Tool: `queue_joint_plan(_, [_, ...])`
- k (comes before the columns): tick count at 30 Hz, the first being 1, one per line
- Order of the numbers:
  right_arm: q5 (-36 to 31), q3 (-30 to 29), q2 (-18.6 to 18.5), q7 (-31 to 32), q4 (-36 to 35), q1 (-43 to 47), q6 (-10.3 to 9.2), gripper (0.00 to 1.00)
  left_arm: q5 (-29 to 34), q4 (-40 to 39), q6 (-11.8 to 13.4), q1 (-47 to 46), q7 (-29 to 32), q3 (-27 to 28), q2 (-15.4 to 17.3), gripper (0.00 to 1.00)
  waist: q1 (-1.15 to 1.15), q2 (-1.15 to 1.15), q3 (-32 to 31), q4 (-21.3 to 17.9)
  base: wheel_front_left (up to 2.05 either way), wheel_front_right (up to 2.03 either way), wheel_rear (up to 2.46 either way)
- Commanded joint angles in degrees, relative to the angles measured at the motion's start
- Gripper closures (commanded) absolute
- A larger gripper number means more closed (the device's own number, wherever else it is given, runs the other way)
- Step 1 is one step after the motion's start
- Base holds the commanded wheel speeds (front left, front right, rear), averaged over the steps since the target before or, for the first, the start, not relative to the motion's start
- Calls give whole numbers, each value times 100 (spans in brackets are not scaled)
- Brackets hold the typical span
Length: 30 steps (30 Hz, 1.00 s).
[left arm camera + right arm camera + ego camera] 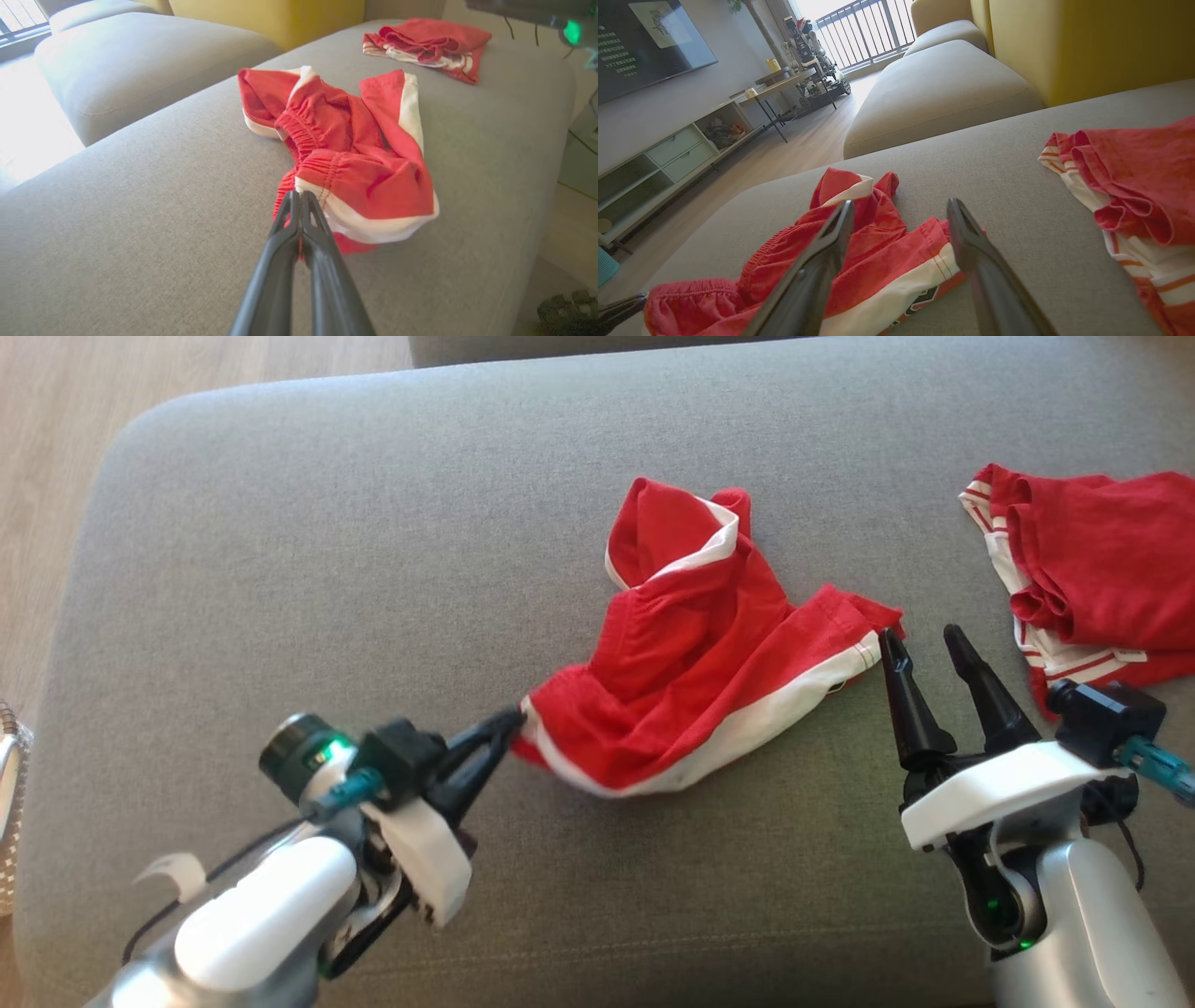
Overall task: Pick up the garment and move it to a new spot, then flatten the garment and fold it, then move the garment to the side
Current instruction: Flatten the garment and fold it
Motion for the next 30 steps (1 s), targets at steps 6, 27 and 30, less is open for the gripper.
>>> queue_joint_plan(6, [56,-126,41,357,234,-351,-1,0,-10,-516,346,212,-70,1093,-88,100,0,0,65,110,0,0,0])
queue_joint_plan(27, [1234,-42,41,306,2123,-1212,-1,0,758,-392,21,629,-72,2057,-825,100,0,0,358,317,0,0,0])
queue_joint_plan(30, [1294,29,41,231,2230,-1274,-1,0,850,-357,-51,677,-72,2155,-889,100,0,0,363,332,0,0,0])
